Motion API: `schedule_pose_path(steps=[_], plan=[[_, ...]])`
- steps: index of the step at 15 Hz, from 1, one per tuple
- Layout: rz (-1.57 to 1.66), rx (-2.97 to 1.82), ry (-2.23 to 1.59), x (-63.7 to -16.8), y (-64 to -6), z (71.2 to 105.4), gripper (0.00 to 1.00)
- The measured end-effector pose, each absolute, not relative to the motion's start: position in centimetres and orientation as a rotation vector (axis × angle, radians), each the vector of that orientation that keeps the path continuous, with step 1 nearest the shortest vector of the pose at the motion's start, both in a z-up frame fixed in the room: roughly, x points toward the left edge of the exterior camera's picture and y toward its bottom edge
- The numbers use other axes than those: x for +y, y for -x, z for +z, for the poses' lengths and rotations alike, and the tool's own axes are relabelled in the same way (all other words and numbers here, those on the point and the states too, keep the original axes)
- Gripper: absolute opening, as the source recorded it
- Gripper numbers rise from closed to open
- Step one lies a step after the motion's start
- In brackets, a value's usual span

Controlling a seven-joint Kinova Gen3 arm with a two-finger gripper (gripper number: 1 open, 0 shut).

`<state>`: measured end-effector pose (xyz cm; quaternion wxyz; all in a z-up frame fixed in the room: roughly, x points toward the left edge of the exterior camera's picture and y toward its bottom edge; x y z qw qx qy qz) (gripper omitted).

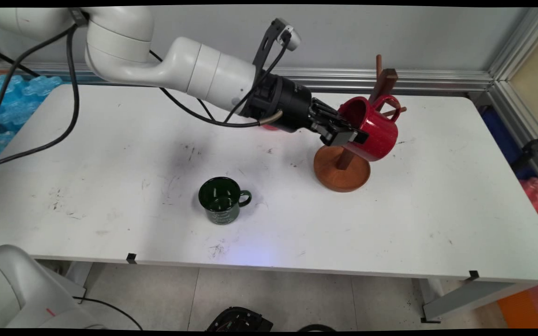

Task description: Place the picked object on the table

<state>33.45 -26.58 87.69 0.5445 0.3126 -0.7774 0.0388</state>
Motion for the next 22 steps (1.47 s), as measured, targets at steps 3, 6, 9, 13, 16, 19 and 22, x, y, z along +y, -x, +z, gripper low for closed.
schedule_pose_path(steps=[3, 6, 9, 13, 16, 19, 22], plan=[[0.093, -1.844, -0.741, -26.6, -33.4, 87.8, 0.00], [0.096, -1.843, -0.741, -26.7, -33.4, 87.9, 0.00], [0.101, -1.840, -0.741, -26.8, -33.5, 88.1, 0.00], [0.106, -1.838, -0.742, -26.9, -33.7, 88.3, 0.00], [0.111, -1.836, -0.744, -27.0, -33.9, 88.6, 0.00], [0.118, -1.837, -0.747, -26.9, -34.4, 88.8, 0.00], [0.125, -1.837, -0.751, -26.9, -34.9, 89.1, 0.00]])
